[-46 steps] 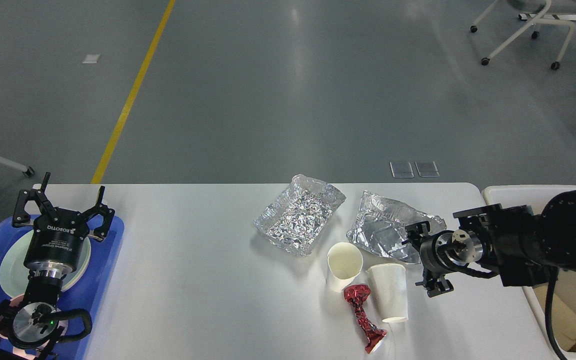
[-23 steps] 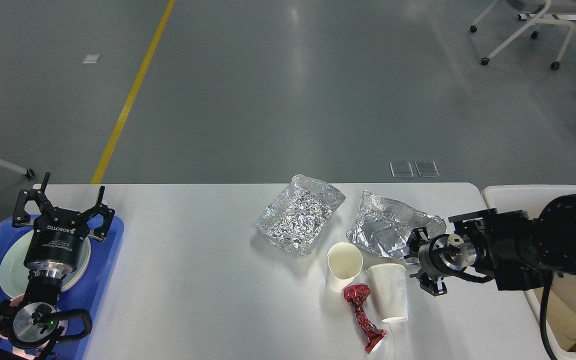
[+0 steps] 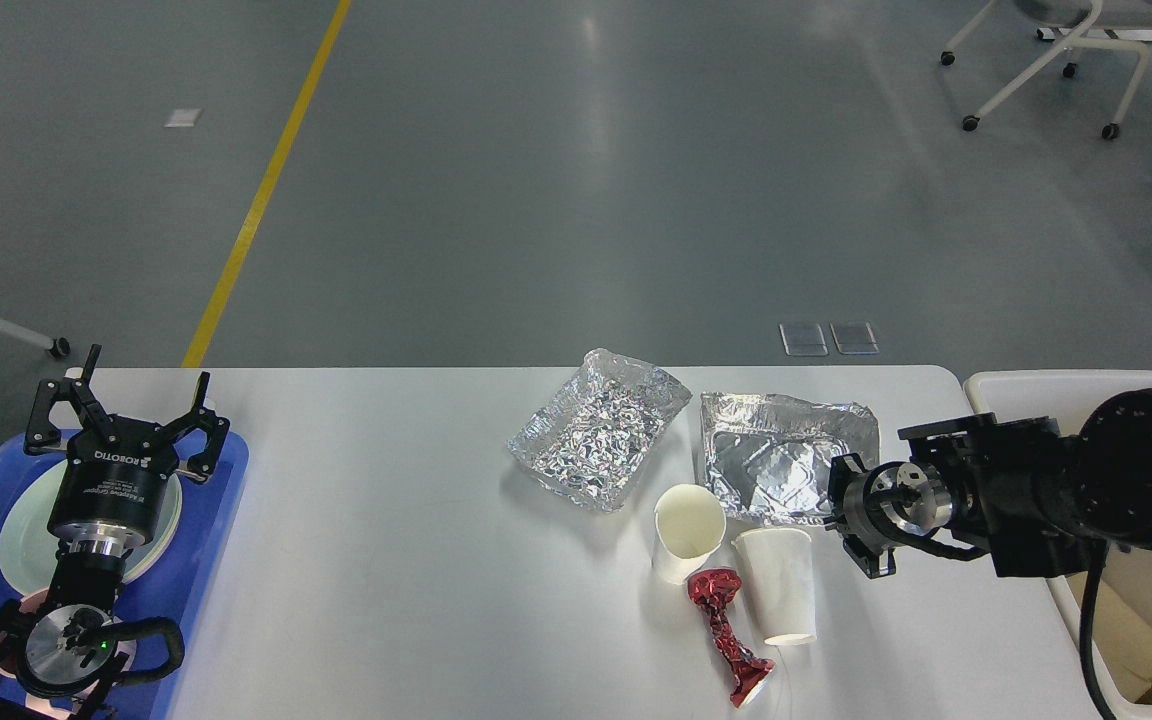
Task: Tidy desktop
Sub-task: 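Grasp the edge of the foil tray with the right gripper, then lift the foil tray and carry it over the white bin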
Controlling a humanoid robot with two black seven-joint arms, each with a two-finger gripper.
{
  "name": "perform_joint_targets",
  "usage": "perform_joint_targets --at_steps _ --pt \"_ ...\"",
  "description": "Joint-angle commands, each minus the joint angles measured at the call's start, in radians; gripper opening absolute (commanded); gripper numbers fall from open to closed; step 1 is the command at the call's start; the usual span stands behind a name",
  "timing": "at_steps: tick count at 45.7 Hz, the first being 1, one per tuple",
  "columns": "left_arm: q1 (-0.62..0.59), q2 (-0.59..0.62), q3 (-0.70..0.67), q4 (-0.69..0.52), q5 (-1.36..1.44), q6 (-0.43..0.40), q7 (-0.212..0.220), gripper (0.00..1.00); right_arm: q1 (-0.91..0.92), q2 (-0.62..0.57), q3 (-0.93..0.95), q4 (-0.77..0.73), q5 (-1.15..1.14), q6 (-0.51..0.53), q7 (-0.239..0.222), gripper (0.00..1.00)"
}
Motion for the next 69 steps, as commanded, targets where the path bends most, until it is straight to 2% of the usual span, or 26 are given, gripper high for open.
perform_joint_targets --at_steps 1,8,20,25,31,32,36,42,49,57,69 --pt "0.000 0.000 0.000 0.000 0.000 0.000 0.000 0.96 0.006 -0.007 0.012 0.000 0.000 0.000 0.000 0.00" --pt "0.000 0.000 0.000 0.000 0.000 0.000 0.000 0.96 0.072 -0.035 0.018 0.035 -0.012 0.015 -0.003 0.00" --pt "0.000 0.000 0.000 0.000 0.000 0.000 0.000 0.96 0.311 -0.171 -0.021 0.281 -0.163 0.023 -0.006 0.00" --pt "0.000 0.000 0.000 0.000 0.000 0.000 0.000 0.96 0.423 -0.213 -0.064 0.385 -0.267 0.036 -0.028 0.00" --pt "0.000 0.000 0.000 0.000 0.000 0.000 0.000 0.96 0.574 -0.232 -0.156 0.486 -0.405 0.151 -0.023 0.00" --pt "0.000 0.000 0.000 0.000 0.000 0.000 0.000 0.96 0.627 -0.242 -0.188 0.523 -0.466 0.199 -0.021 0.00" --pt "0.000 0.000 0.000 0.000 0.000 0.000 0.000 0.96 0.710 -0.266 -0.215 0.587 -0.604 0.265 -0.018 0.00" --pt "0.000 0.000 0.000 0.000 0.000 0.000 0.000 0.96 0.836 -0.325 -0.215 0.709 -0.857 0.320 -0.018 0.00" --pt "0.000 0.000 0.000 0.000 0.000 0.000 0.000 0.96 0.951 -0.343 -0.218 0.839 -1.038 0.388 -0.002 0.00" --pt "0.000 0.000 0.000 0.000 0.000 0.000 0.000 0.96 1.045 -0.360 -0.218 0.933 -1.149 0.467 0.040 0.00" --pt "0.000 0.000 0.000 0.000 0.000 0.000 0.000 0.96 1.059 -0.381 -0.227 0.930 -1.163 0.458 0.038 0.00"
